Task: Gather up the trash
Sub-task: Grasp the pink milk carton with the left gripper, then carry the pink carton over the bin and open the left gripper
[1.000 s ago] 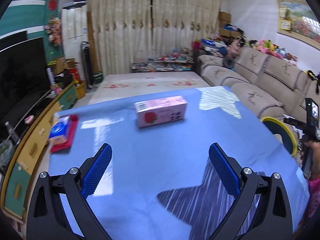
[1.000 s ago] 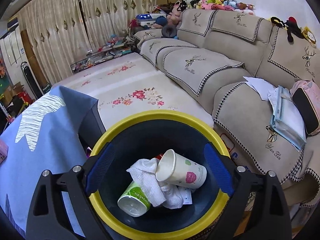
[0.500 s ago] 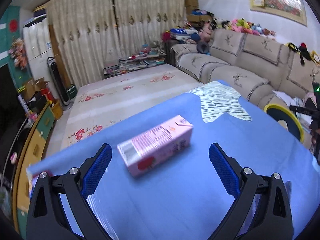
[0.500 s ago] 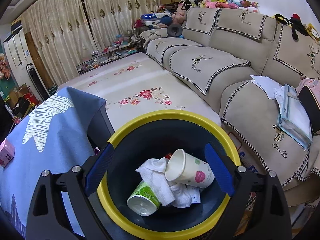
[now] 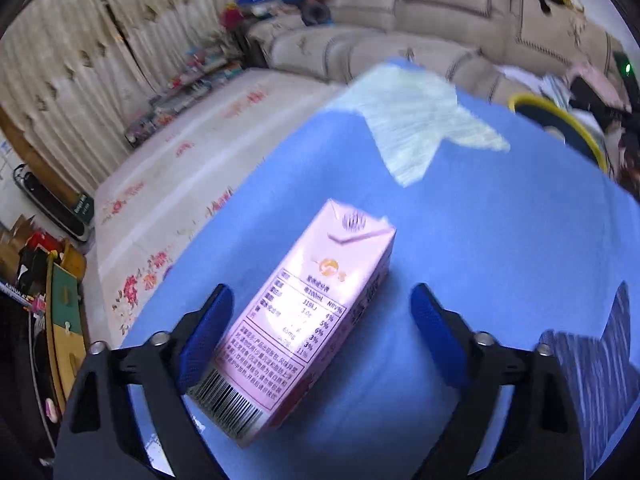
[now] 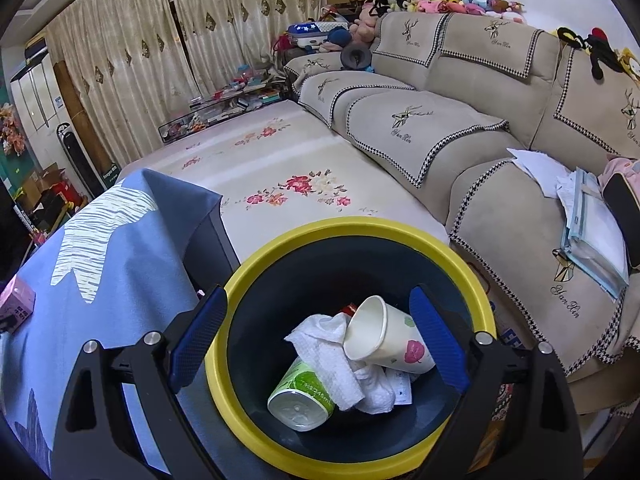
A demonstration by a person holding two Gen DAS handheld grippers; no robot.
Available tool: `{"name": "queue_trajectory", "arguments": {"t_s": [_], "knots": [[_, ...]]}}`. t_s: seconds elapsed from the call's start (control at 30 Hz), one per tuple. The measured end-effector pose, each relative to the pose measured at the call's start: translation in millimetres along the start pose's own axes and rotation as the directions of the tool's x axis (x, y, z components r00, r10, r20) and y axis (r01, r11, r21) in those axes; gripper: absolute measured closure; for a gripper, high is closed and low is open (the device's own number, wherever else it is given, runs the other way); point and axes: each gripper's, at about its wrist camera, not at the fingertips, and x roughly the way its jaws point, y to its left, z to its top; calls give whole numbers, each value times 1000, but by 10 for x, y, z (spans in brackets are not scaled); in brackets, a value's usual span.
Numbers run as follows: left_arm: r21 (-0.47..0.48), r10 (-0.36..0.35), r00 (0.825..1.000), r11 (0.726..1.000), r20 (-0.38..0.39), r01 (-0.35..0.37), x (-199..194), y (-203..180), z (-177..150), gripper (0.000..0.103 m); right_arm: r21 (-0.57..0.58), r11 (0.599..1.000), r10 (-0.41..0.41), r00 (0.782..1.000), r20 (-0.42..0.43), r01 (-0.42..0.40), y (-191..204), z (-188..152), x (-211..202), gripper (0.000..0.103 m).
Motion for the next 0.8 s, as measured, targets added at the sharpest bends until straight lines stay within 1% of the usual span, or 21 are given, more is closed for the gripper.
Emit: {"name": "queue_trajectory", "arguments": {"t_s": [0.03, 0.07, 0.1, 0.13, 0.17, 0.2, 0.27, 0.3, 0.33, 0.4, 0.47, 0.53, 0.57, 0.6, 0.73, 0.8], "knots": [[15, -2, 1000, 1000, -10, 3, 24, -5, -9, 24, 2, 1000, 7, 1000, -4, -7, 4, -2, 3, 15], [18, -12, 1000, 1000, -22, 12, 33, -16, -10, 38, 3, 1000, 11, 1000, -5, -11, 8, -5, 8, 15], [11, -34, 999, 999, -31, 34, 34, -10, -19, 50, 4, 1000, 19, 1000, -6, -18, 11, -7, 7, 15], [-24, -101, 994, 995, -46, 100, 25, 15, -22, 58, 4, 1000, 26, 1000, -6, -26, 9, -8, 4, 15], [-60, -152, 986, 987, -61, 149, 17, 22, -43, 66, 6, 999, 37, 999, -7, -37, 10, -11, 1, 15], [-75, -159, 985, 985, -68, 154, 16, 5, -42, 66, 9, 999, 48, 999, -8, -47, 3, -14, -3, 15], [-97, -107, 991, 990, -76, 100, -30, -89, -75, 66, 23, 997, 69, 998, -5, -68, -26, -13, -23, 15], [-132, -82, 993, 989, -81, 71, -55, -137, -88, 66, 34, 996, 82, 997, 0, -82, -57, -14, -47, 15], [-181, -62, 995, 982, -81, 46, -87, -182, -103, 66, 41, 995, 91, 996, 5, -91, -85, -9, -73, 15], [-241, -44, 997, 970, -71, 25, -175, -312, -109, 66, 45, 994, 100, 995, 17, -101, -128, -6, -131, 15], [-259, 13, 998, 965, -58, -27, -297, -512, -56, 66, 41, 993, 110, 994, 28, -111, -181, -12, -218, 15], [-288, 6, 999, 958, -40, -17, -411, -689, 25, 66, 36, 993, 112, 993, 40, -113, -258, -22, -302, 15], [-299, 0, 1000, 954, -22, -7, -498, -846, 134, 66, 34, 994, 105, 993, 49, -107, -317, -31, -362, 15], [-297, -1, 1000, 955, -12, -3, -546, -953, 181, 66, 32, 994, 98, 994, 56, -100, -370, -41, -409, 15], [-243, -39, 998, 969, 57, 52, -719, -1606, 649, 66, 33, 997, 67, 995, 77, -70, -630, -92, -591, 15], [-195, -89, 993, 975, 84, 104, -736, -1999, 942, 66, 32, 998, 53, 995, 80, -55, -777, -133, -666, 15]]}}
